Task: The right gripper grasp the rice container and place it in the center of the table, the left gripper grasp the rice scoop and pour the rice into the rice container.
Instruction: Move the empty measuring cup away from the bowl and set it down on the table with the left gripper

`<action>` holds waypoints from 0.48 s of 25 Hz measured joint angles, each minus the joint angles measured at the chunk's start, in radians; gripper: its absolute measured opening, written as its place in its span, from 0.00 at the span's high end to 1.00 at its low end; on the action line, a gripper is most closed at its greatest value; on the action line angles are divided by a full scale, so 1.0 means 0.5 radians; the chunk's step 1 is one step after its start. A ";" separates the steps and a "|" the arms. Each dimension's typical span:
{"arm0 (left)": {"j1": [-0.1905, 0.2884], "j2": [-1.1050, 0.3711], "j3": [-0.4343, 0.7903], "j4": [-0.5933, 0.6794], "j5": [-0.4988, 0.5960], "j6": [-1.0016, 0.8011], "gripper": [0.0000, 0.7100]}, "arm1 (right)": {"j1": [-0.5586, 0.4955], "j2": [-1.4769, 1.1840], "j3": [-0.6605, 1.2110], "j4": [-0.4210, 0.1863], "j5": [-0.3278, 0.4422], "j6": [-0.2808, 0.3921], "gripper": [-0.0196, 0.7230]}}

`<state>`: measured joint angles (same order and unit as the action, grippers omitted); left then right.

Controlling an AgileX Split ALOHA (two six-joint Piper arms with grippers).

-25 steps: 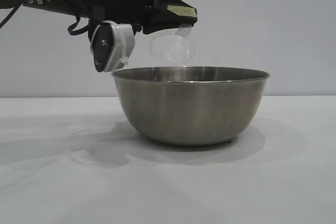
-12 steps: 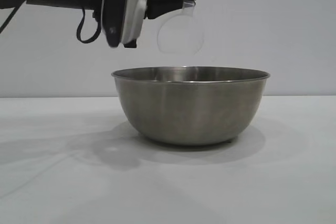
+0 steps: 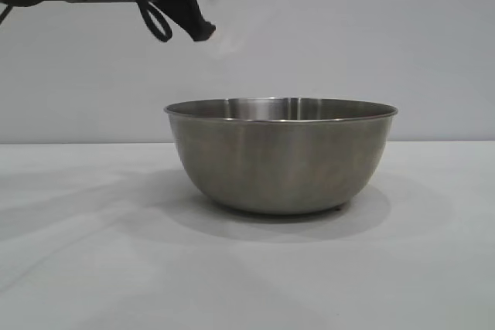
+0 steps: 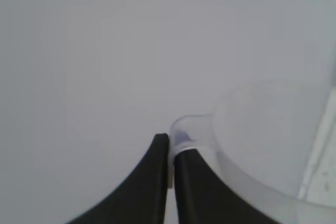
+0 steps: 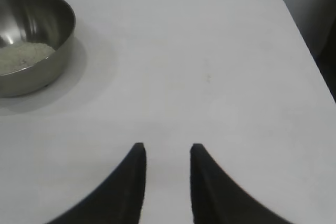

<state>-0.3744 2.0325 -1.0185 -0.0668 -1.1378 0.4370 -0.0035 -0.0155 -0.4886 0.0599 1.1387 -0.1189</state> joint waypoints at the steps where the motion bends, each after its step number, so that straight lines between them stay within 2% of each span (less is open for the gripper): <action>1: 0.000 0.000 0.027 -0.056 0.000 -0.039 1.00 | 0.000 0.000 0.000 0.000 0.000 0.000 0.70; 12: 0.026 0.000 0.456 -0.414 0.004 -0.336 1.00 | 0.000 0.000 0.000 0.000 0.000 0.000 0.70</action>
<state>-0.3613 2.0325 -0.7907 -0.2737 -1.1360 0.2690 -0.0035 -0.0155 -0.4886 0.0599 1.1387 -0.1189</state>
